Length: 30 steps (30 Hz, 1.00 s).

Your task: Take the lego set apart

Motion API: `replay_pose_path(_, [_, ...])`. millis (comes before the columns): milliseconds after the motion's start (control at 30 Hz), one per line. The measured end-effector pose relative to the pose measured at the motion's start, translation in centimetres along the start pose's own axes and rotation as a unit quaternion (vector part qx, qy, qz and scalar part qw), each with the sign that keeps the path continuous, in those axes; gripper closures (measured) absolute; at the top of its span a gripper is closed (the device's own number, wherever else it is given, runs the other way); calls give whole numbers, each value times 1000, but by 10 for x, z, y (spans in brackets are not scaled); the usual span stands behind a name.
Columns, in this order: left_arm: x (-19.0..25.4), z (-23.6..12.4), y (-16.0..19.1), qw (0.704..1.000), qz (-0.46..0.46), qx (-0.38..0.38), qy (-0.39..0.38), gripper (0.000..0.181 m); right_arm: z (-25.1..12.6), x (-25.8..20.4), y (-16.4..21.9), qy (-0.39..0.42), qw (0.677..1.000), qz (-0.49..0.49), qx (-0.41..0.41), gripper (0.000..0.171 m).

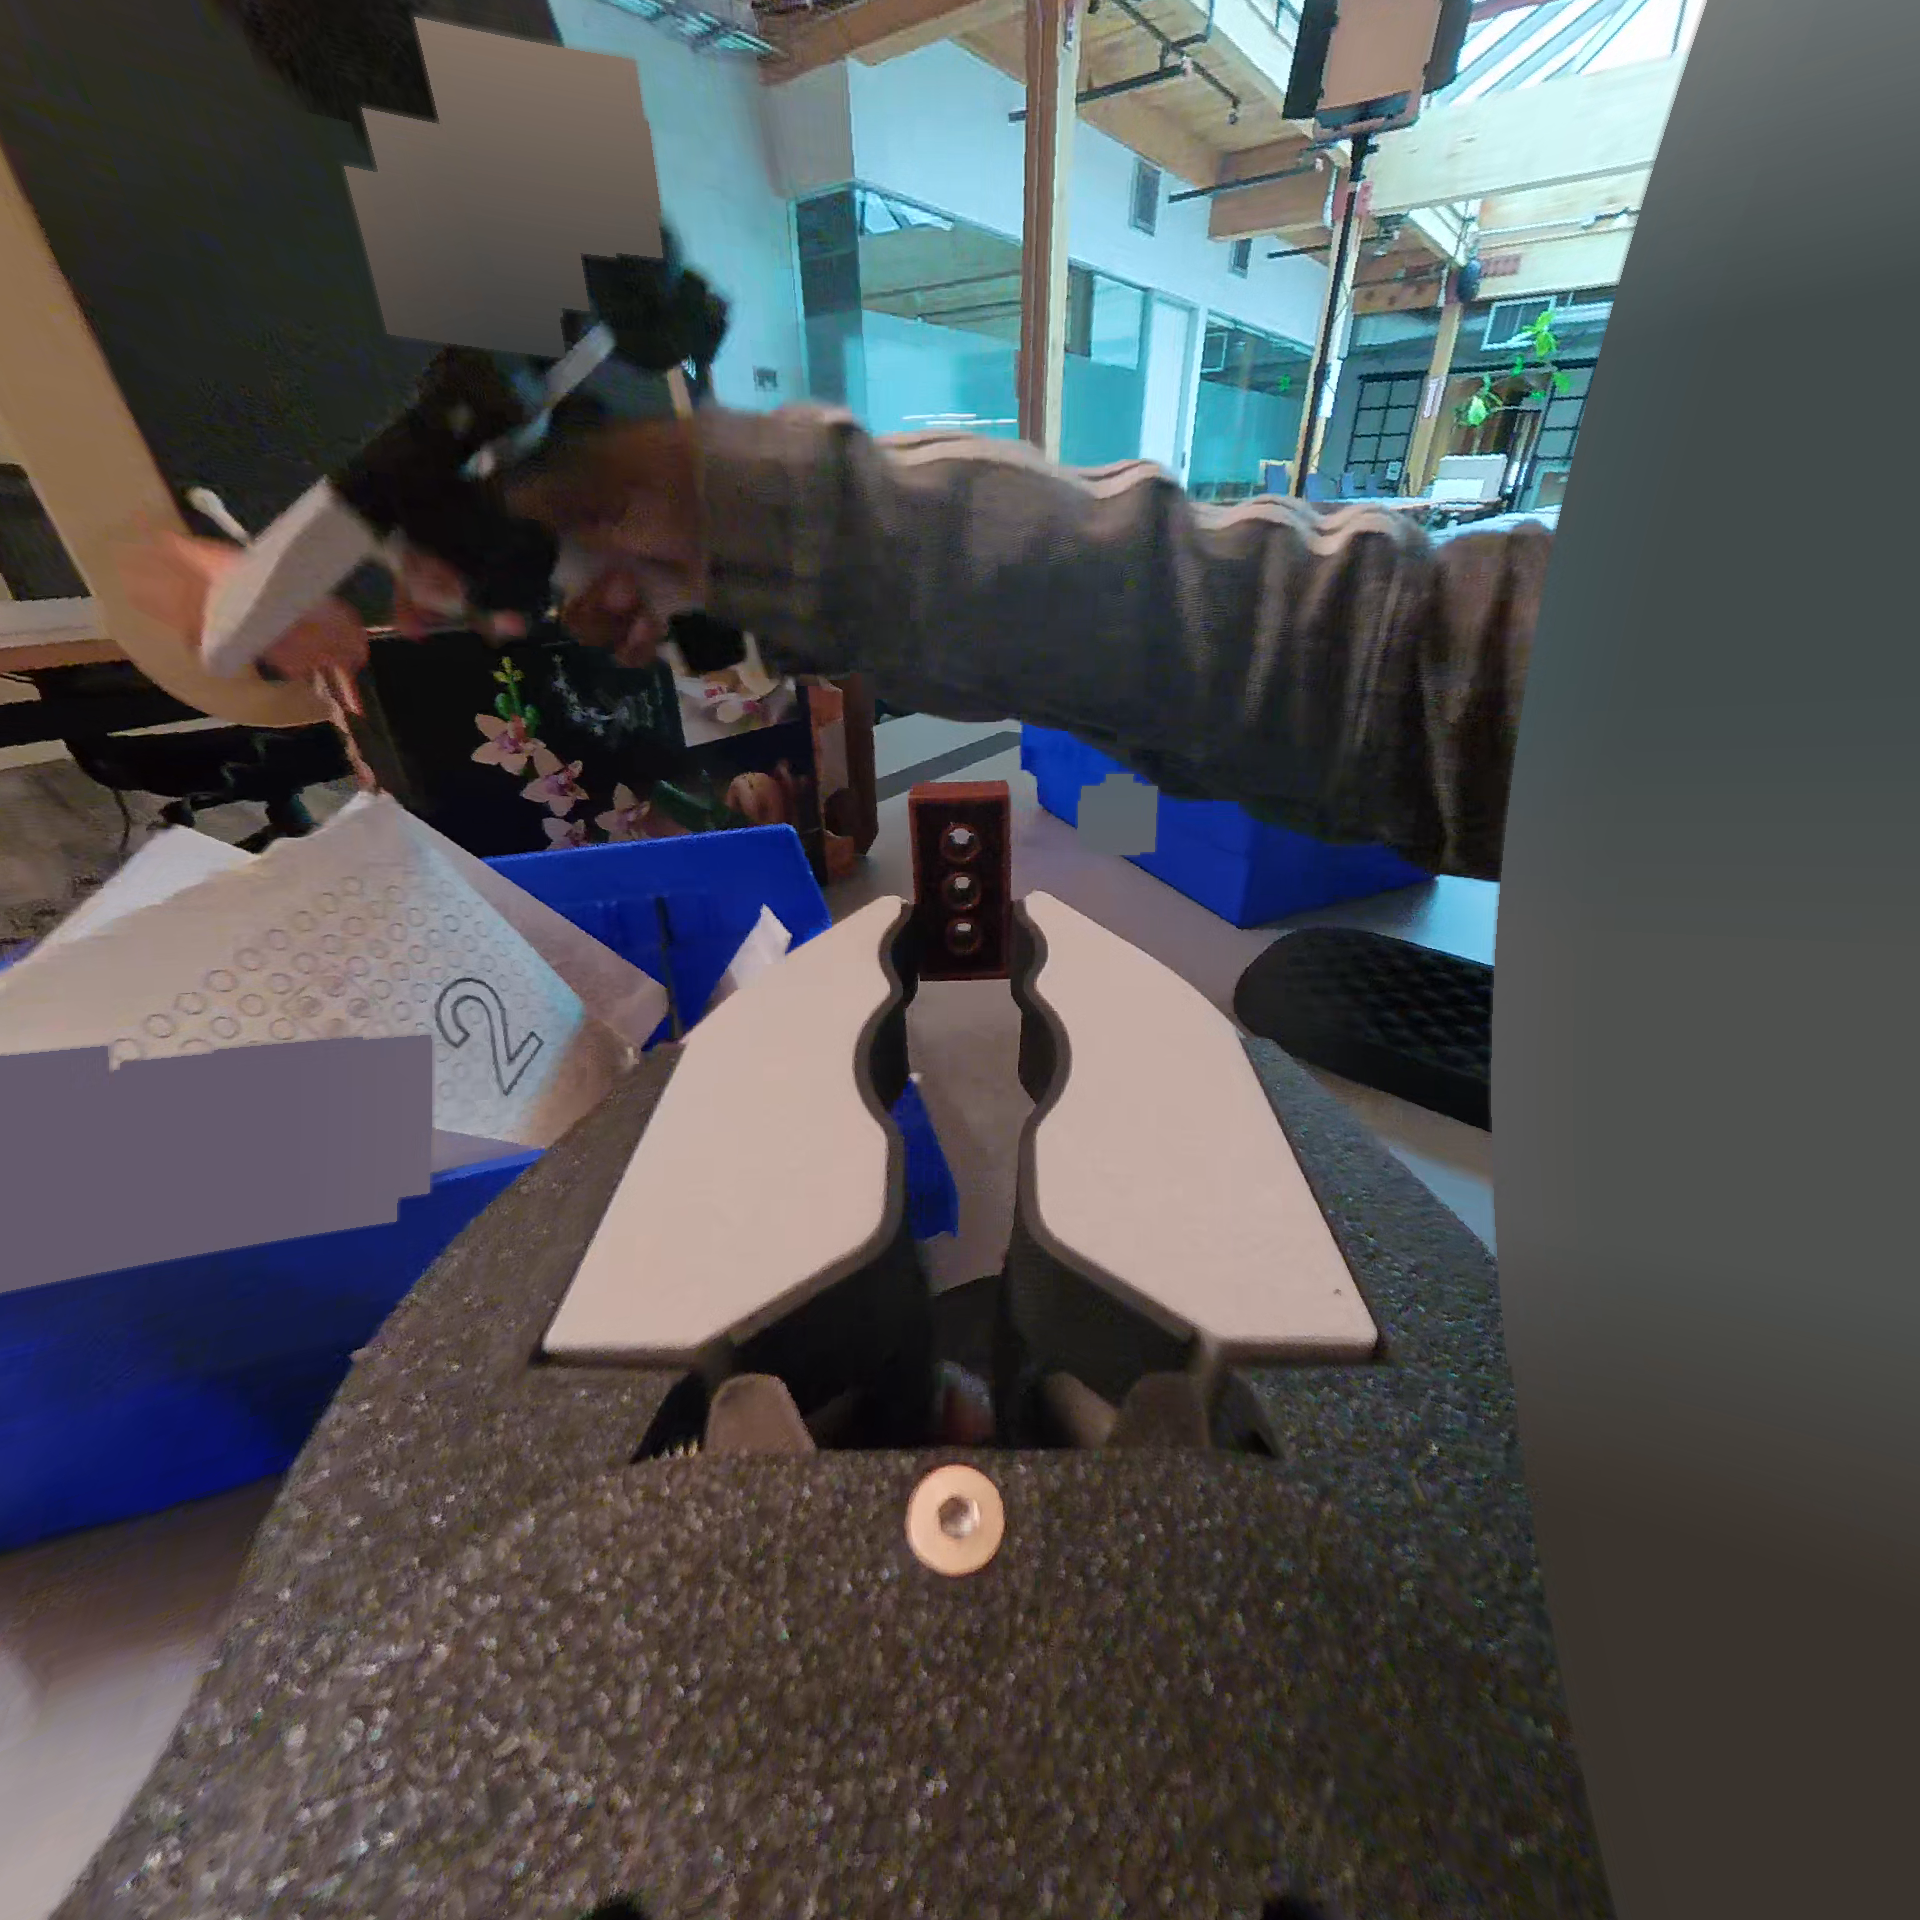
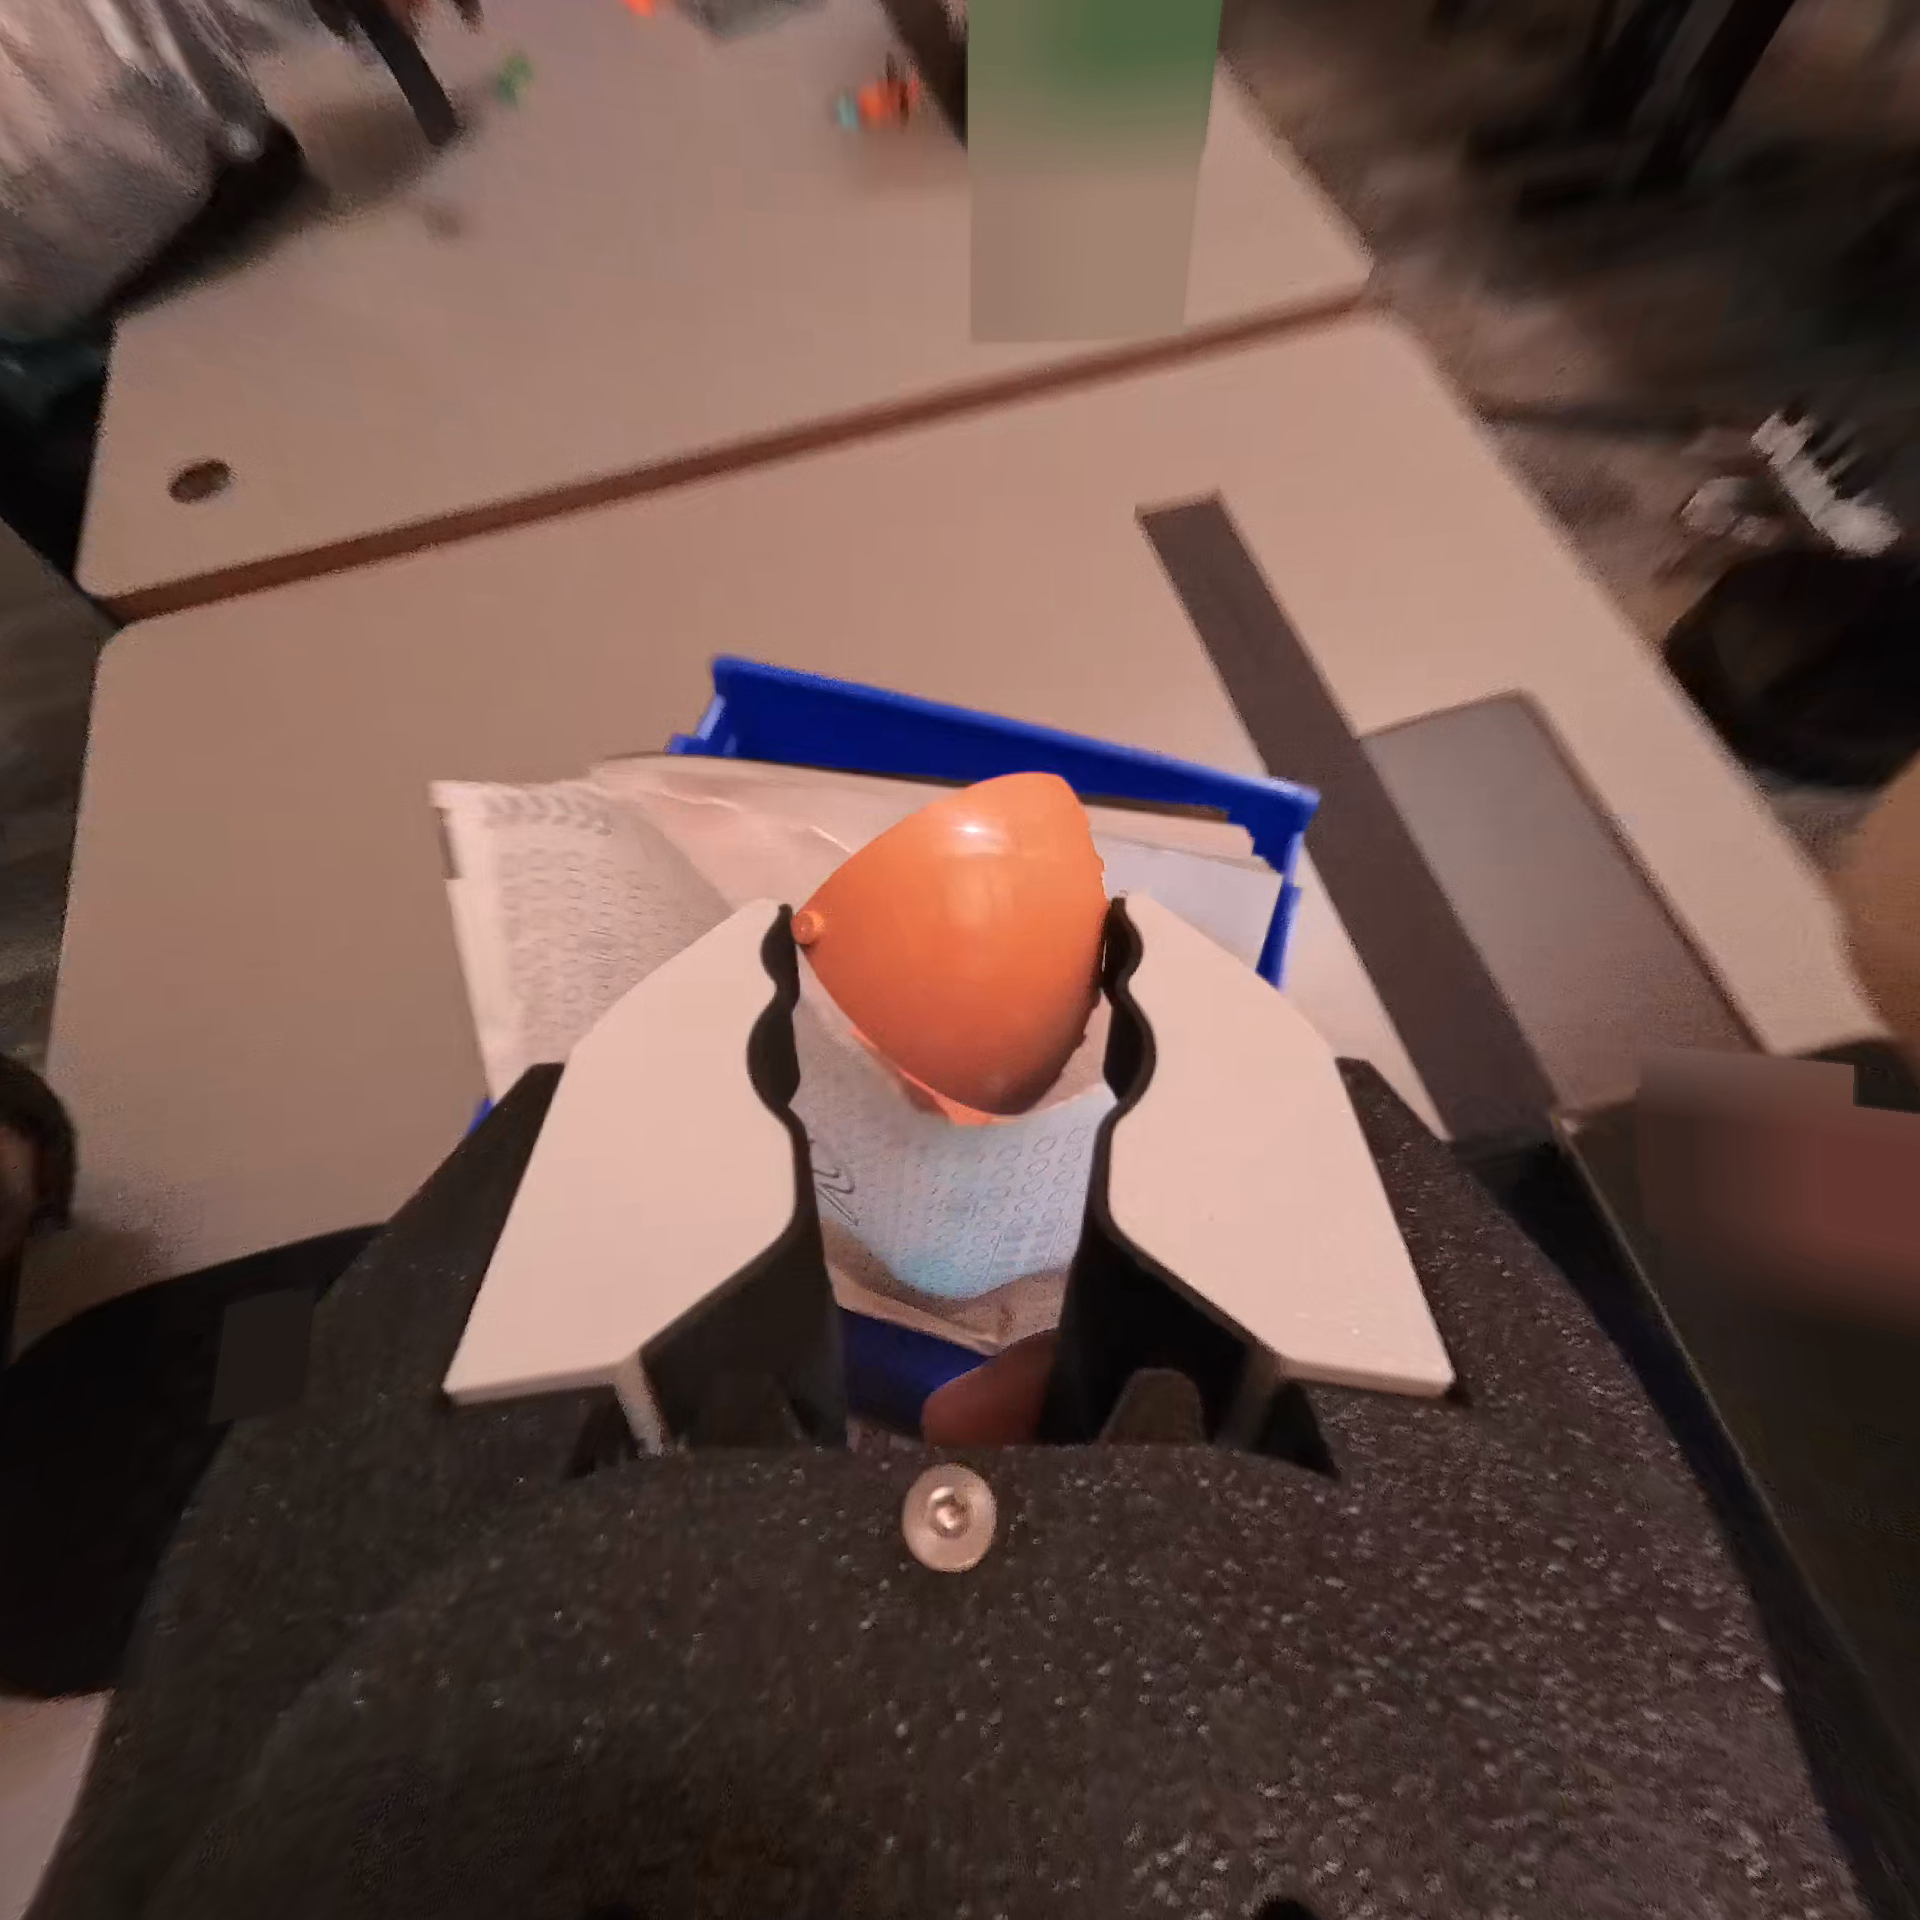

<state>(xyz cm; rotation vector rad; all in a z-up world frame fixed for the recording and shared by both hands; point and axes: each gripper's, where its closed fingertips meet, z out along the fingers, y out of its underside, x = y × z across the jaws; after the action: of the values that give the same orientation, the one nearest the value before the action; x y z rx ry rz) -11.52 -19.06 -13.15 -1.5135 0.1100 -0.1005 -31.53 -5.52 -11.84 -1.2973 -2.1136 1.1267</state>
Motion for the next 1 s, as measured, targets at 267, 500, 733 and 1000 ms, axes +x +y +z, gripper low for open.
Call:
replay_pose_path(267, [-44,-27,-8,998,39,-23,-48,165,34,-5,36,-76,988,46,-129,87])
replay_pose_path(500, [-124,-15,-43,972,170,-131,-99,165,-23,-22,-15,-64,995,55,46,87])
replay_pose_path(733, [-206,57,6,891,54,-442,88,165,-144,-95,-14,-23,976,-1,218,93])
replay_pose_path(1000, [-207,84,56,789,18,-582,196,156,-212,-148,52,38,974,-59,215,92])
